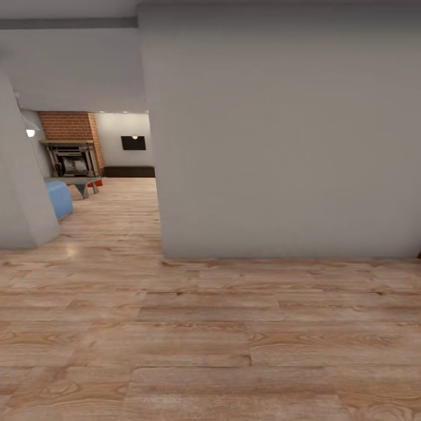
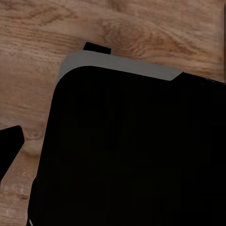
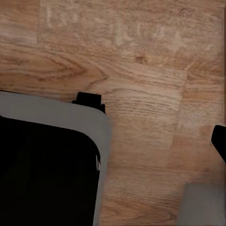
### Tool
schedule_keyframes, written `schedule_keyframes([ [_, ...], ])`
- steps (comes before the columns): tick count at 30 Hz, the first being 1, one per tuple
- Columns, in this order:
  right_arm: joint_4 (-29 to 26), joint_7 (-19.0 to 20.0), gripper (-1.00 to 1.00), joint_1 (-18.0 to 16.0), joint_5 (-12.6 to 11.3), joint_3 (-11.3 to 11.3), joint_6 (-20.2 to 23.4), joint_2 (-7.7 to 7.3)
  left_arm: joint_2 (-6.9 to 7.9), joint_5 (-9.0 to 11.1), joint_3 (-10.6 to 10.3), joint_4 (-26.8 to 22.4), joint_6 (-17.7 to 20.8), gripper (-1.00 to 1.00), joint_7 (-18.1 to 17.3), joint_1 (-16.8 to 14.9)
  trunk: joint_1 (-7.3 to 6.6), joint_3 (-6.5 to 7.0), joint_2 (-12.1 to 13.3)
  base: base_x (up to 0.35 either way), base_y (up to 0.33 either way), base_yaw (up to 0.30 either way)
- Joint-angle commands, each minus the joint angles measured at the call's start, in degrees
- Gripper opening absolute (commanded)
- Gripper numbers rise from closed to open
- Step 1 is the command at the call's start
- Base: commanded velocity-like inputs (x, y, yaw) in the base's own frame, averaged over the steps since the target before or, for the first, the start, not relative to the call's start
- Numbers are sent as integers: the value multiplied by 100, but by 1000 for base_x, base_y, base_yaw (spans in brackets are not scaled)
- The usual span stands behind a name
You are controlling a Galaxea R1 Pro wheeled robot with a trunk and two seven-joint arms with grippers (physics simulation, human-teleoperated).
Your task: Move the two storage containers from the living room to the garage. In the garage, place one container on the floor and stack the other container on top of it (either order is fine).
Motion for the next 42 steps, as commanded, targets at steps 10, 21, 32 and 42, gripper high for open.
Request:
schedule_keyframes([
  [10,9,0,100,-5,27,34,-15,-2,-1,28,-1,0,-12,100,3,-2,3,-6,-2,324,0,75],
  [21,9,-3,100,-5,27,40,-12,-2,-1,28,-1,-2,-11,100,3,-2,3,-6,-2,324,0,265],
  [32,9,-3,100,-5,27,40,-18,-2,-1,28,-1,1,-11,100,3,-2,3,-6,-2,324,0,272],
  [42,9,0,100,-5,27,55,-15,-2,-1,29,-1,0,-13,100,3,-2,3,-6,-2,324,0,99],
])
